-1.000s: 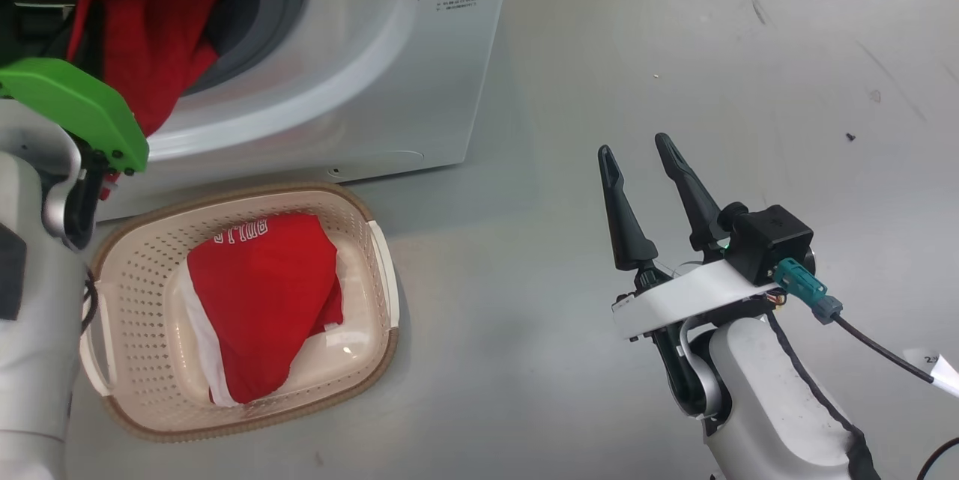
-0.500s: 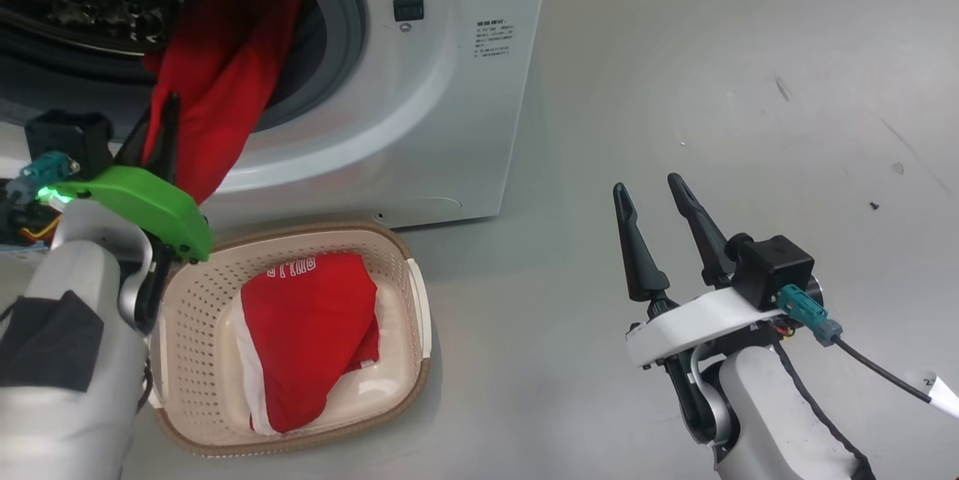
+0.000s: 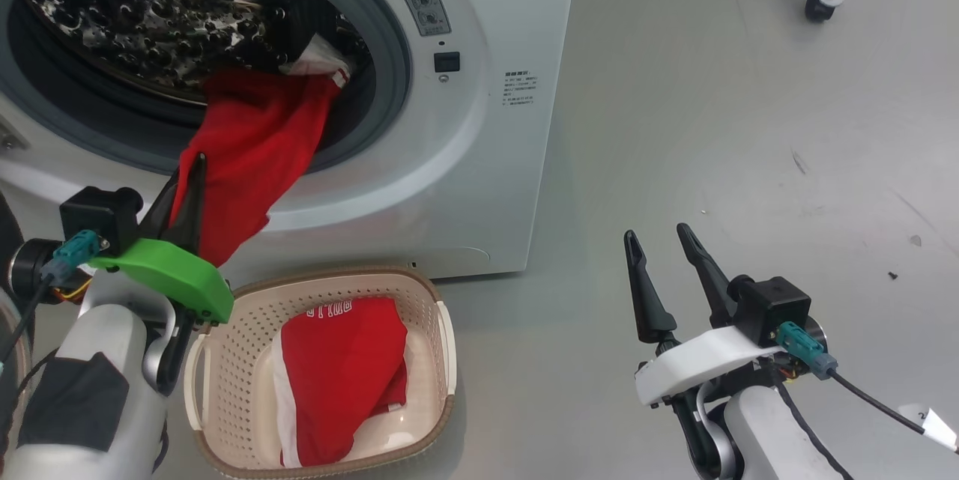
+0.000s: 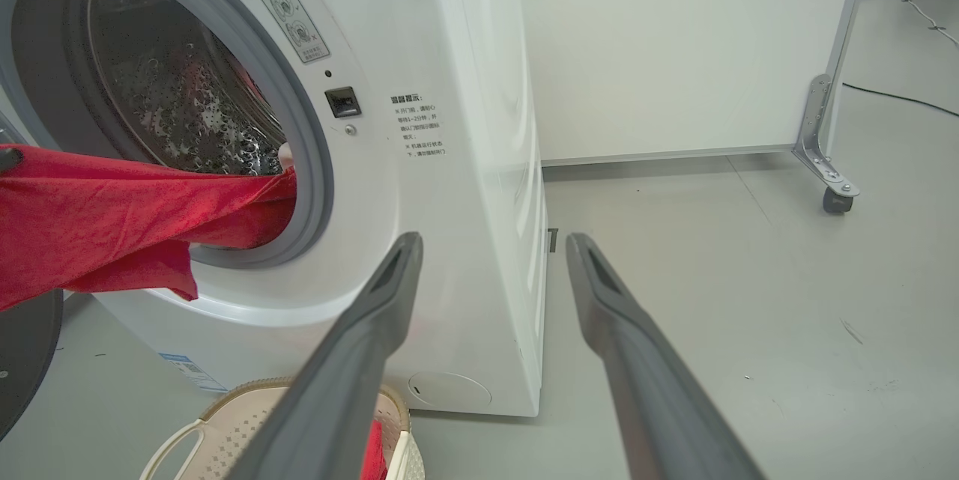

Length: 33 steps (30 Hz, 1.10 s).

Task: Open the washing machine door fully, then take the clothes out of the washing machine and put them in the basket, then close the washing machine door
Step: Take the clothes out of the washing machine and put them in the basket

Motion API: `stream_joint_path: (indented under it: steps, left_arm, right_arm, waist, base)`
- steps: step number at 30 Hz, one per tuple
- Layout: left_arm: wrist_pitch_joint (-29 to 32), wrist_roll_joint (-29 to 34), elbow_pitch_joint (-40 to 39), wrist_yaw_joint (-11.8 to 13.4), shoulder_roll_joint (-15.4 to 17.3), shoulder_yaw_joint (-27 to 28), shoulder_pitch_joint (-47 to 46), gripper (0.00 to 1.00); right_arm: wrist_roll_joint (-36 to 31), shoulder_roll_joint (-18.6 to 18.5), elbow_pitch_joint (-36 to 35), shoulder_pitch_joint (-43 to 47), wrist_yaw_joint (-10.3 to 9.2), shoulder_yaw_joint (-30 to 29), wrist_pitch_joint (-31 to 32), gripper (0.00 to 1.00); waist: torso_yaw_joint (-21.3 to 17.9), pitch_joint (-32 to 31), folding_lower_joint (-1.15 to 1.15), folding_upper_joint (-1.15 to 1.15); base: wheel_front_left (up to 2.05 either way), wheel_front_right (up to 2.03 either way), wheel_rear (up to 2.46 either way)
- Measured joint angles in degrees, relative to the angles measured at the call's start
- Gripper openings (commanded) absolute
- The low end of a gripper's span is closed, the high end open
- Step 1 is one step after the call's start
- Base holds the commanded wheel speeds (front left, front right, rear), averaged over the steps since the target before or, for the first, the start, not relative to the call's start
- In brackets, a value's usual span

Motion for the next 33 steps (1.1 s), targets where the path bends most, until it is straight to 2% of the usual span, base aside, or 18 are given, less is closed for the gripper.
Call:
stream_joint_path:
  steps: [6, 14, 24, 33]
  left_arm:
    - [-1.0, 0.0, -2.9, 0.0, 0.7, 0.2, 2.2, 0.0]
    - [-1.2, 0.2, -10.1, 0.0, 0.7, 3.2, 2.7, 0.0]
    - [-1.2, 2.2, -25.0, 0.0, 0.1, 8.0, 2.9, 0.0]
    - [-1.2, 3.7, -32.4, 0.0, -1.1, 8.8, 3.7, 0.0]
  right_arm:
    - [0.0, 0.0, 0.4, 1.3, 0.47, 0.0, 0.0, 1.0]
    - [0.0, 0.0, 0.3, 1.8, 0.53, 0.0, 0.0, 1.0]
    - [0.0, 0.0, -0.2, 1.8, 0.92, -0.1, 0.0, 1.0]
    - [0.1, 0.0, -0.4, 1.8, 0.99, 0.0, 0.0, 1.0]
  waist:
    - [0.8, -2.7, 0.0, 0.0]
    - [1.4, -4.1, 0.0, 0.0]
    - [1.4, -4.0, 0.0, 0.0]
    - [0.9, -3.7, 0.0, 0.0]
  base:
    - [0.0, 0.0, 0.0]
    - [0.0, 0.0, 0.0]
    - [0.0, 0.0, 0.0]
    - [0.0, 0.0, 0.0]
